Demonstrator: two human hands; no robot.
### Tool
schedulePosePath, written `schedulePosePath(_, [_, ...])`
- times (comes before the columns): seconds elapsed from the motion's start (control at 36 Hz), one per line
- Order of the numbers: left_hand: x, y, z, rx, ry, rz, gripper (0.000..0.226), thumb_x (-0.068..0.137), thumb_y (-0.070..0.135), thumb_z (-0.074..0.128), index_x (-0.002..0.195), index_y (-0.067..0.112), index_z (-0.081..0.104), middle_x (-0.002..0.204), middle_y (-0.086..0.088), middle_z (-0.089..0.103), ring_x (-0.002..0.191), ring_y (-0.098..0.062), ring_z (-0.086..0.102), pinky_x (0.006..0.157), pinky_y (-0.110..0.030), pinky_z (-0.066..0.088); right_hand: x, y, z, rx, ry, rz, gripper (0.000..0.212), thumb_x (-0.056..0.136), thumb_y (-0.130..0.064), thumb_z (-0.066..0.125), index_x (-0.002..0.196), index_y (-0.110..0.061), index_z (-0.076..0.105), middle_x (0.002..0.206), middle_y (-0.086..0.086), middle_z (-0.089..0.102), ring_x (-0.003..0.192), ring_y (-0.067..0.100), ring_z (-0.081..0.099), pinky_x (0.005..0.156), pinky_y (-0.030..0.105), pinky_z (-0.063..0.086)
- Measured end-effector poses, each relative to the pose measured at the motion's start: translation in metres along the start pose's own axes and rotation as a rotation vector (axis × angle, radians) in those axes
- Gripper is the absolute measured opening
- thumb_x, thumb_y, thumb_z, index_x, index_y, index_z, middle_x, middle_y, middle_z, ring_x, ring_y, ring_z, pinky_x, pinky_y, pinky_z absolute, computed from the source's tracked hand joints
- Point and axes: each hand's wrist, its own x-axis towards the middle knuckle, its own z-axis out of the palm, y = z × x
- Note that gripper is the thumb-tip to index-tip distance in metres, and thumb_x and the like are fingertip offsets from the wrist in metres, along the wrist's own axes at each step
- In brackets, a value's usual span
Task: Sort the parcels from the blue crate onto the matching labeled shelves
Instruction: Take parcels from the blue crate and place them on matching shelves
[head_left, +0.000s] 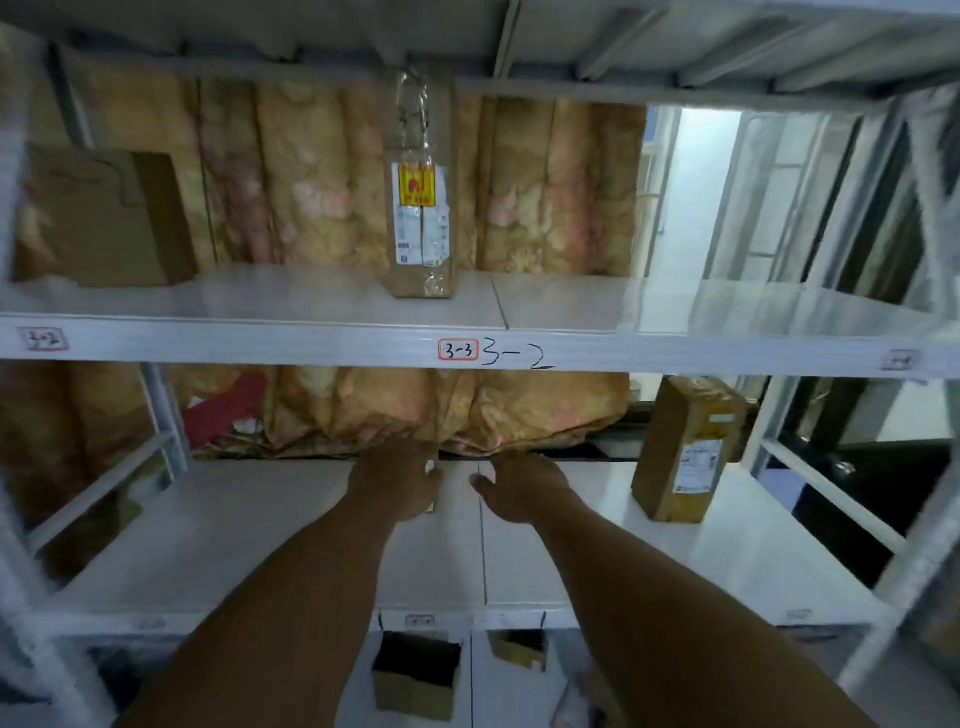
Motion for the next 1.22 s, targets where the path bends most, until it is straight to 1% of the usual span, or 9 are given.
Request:
schedulePosePath(0.08, [-0.030,0.022,-0.037,-0.012,0.067,0.060,0.061,0.087,0.064,0.026,0.128,0.032,0.058,0.118,0.005,0.066,0.112,-0.026,0.062,0.092,-0.037,0.053,-0.046,-0.003,-0.028,0.003,0.075,0.016,0.068,0.102,-0.062,0.037,0.160,-0.027,0.028,0.159,0.010,0.043,0.144,0.036,0.042,0.113,0.048,0.040])
schedulePosePath(0.14, [-0.050,0.033,-0.059,0.043,0.040,0.066,0.070,0.087,0.065,0.020,0.135,0.029,0.055,0.123,-0.002,0.067,0.114,-0.030,0.061,0.095,-0.039,0.050,-0.078,-0.008,-0.048,0.004,0.106,0.016,0.066,0.103,-0.059,0.037,0.160,-0.026,0.028,0.157,0.011,0.044,0.142,0.036,0.042,0.112,0.048,0.039])
schedulePosePath(0.25, [-0.092,0.055,-0.109,0.223,-0.074,0.111,0.071,0.084,0.062,0.028,0.140,0.027,0.053,0.142,-0.009,0.054,0.128,-0.035,0.051,0.105,-0.050,0.040,-0.140,-0.021,-0.085,-0.055,0.110,0.032,0.061,0.106,-0.056,0.031,0.153,-0.018,0.041,0.153,0.012,0.048,0.139,0.034,0.045,0.113,0.047,0.037])
schedulePosePath(0.36, [-0.138,0.084,-0.155,0.245,-0.013,0.167,0.044,0.096,0.044,0.038,0.126,0.020,0.058,0.131,-0.011,0.059,0.119,-0.036,0.055,0.099,-0.049,0.043,-0.195,-0.026,-0.117,-0.050,0.120,0.057,0.065,0.106,-0.058,0.030,0.156,-0.017,0.038,0.163,0.010,0.038,0.149,0.033,0.035,0.119,0.048,0.030])
schedulePosePath(0.42, [-0.159,0.096,-0.173,0.208,0.034,0.156,0.044,0.096,0.041,0.032,0.117,0.018,0.062,0.124,-0.013,0.065,0.110,-0.036,0.060,0.096,-0.049,0.046,-0.220,-0.026,-0.133,-0.050,0.140,0.065,0.068,0.106,-0.060,0.030,0.158,-0.017,0.035,0.165,0.009,0.034,0.151,0.033,0.031,0.120,0.047,0.027])
schedulePosePath(0.5, [-0.186,0.110,-0.198,0.171,0.070,0.137,0.043,0.096,0.038,0.033,0.119,0.016,0.062,0.124,-0.017,0.066,0.109,-0.040,0.061,0.095,-0.050,0.046,-0.251,-0.027,-0.151,-0.064,0.173,0.059,0.068,0.105,-0.061,0.030,0.158,-0.019,0.036,0.165,0.008,0.034,0.151,0.033,0.030,0.120,0.046,0.024])
schedulePosePath(0.75, [-0.243,0.141,-0.237,0.154,0.056,0.075,0.051,0.100,0.052,0.028,0.133,0.029,0.059,0.146,-0.007,0.054,0.134,-0.031,0.049,0.113,-0.051,0.036,-0.322,-0.018,-0.187,-0.037,0.200,0.040,0.065,0.104,-0.059,0.031,0.157,-0.021,0.038,0.164,0.006,0.036,0.150,0.031,0.033,0.119,0.048,0.027])
schedulePosePath(1.03, [-0.318,0.214,-0.270,0.159,0.076,0.019,0.052,0.103,0.053,0.027,0.141,0.027,0.051,0.152,-0.004,0.048,0.138,-0.030,0.044,0.115,-0.048,0.031,-0.412,0.024,-0.217,-0.020,0.221,0.018,0.069,0.105,-0.061,0.027,0.160,-0.020,0.033,0.167,0.006,0.031,0.153,0.030,0.027,0.121,0.047,0.023])
schedulePosePath(1.22, [-0.365,0.233,-0.297,0.153,0.136,-0.033,0.051,0.101,0.051,0.028,0.139,0.025,0.051,0.148,-0.003,0.052,0.136,-0.028,0.046,0.113,-0.046,0.035,-0.446,0.035,-0.223,-0.048,0.214,-0.018,0.067,0.104,-0.059,0.028,0.158,-0.021,0.035,0.166,0.008,0.032,0.153,0.031,0.028,0.122,0.048,0.022])
